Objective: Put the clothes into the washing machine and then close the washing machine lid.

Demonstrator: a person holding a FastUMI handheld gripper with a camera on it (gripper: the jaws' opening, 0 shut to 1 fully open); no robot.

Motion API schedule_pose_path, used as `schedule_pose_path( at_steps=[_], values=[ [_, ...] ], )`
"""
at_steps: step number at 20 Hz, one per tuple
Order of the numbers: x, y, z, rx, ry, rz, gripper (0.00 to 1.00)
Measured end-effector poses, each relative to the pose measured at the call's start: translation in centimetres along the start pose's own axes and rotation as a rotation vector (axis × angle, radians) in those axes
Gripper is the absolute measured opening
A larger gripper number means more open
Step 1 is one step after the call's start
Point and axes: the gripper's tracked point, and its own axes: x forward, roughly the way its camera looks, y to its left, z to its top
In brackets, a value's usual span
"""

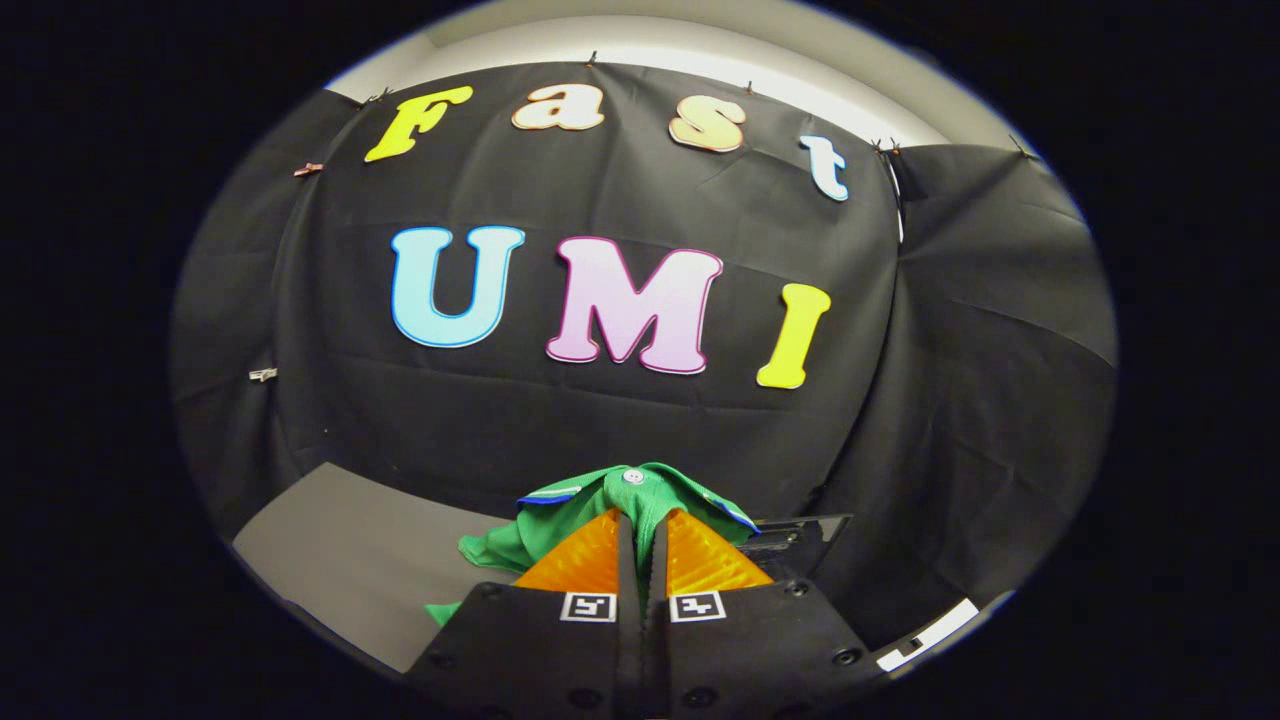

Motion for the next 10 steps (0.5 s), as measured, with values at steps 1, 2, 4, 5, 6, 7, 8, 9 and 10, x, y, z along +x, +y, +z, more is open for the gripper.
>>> schedule_pose_path(
  at_steps=[1,2,4,5,6,7,8,9,10],
  values=[
    [0.5,-1.4,-0.3,0.0,0.001,-0.006,0.05],
    [0.8,-3.0,-0.6,-0.002,0.004,-0.017,0.05],
    [1.9,-5.5,-0.8,-0.002,-0.014,-0.036,0.05],
    [2.5,-6.8,-1.1,-0.009,-0.01,-0.045,0.05],
    [3.1,-8.1,-1.8,-0.01,0.007,-0.065,0.05],
    [3.4,-9.1,-2.5,-0.009,0.01,-0.075,0.05],
    [3.7,-10.1,-3.4,-0.011,0.014,-0.085,0.05],
    [4.2,-11.0,-4.2,-0.012,0.014,-0.097,0.05],
    [4.7,-11.8,-5.5,0.0,0.034,-0.104,0.05]
  ],
)
